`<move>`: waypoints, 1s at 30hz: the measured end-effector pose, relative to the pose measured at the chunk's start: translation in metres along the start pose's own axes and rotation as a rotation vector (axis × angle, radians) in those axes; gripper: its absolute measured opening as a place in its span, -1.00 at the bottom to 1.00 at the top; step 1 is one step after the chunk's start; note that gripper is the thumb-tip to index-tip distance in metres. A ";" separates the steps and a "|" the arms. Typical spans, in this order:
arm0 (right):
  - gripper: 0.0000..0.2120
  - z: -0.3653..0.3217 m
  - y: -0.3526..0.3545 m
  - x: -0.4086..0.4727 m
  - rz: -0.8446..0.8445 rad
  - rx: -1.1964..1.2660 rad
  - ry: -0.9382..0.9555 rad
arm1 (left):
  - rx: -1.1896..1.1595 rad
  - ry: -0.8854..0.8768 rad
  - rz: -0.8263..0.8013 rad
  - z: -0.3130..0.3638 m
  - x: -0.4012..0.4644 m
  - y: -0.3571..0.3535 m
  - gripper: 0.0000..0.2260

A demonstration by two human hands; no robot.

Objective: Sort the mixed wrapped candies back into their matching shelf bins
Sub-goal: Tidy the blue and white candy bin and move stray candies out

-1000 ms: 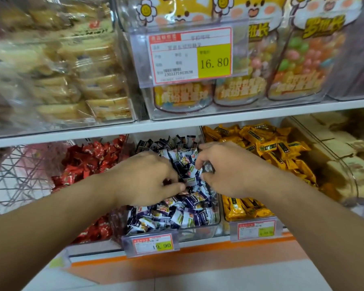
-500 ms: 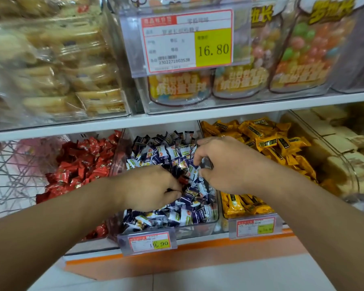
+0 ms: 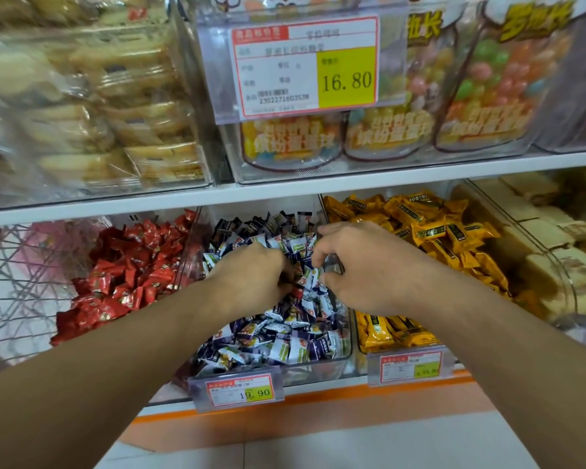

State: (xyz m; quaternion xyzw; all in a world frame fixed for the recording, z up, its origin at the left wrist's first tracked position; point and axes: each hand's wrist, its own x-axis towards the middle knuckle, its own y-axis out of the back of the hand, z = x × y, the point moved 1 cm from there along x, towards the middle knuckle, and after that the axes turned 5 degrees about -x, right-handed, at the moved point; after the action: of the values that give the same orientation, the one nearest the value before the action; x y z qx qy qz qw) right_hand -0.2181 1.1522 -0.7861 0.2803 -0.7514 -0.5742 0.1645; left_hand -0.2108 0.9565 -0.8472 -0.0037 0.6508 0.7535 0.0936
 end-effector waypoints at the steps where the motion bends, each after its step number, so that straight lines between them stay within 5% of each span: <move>1: -0.84 0.000 0.000 0.000 -0.001 0.002 -0.001 | -0.003 -0.004 0.006 -0.001 0.002 -0.001 -0.76; 9: -0.83 0.001 -0.001 0.001 0.003 0.006 -0.001 | 0.044 -0.024 0.022 -0.001 0.010 -0.005 -0.59; 15: -0.83 0.001 -0.004 0.003 0.011 0.003 0.009 | -0.013 0.004 0.128 0.001 0.005 -0.009 -0.89; 22: -0.82 0.002 -0.006 0.006 0.024 -0.010 0.026 | -0.052 0.047 0.144 0.004 0.005 -0.012 -0.75; 30: -0.83 -0.001 -0.003 0.003 0.014 -0.012 0.015 | -0.256 0.094 0.156 0.010 -0.001 -0.010 -0.95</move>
State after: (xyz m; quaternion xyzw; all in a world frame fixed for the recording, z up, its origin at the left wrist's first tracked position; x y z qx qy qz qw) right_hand -0.2197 1.1492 -0.7886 0.2782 -0.7486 -0.5755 0.1759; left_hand -0.2076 0.9674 -0.8550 -0.0003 0.5513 0.8343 0.0027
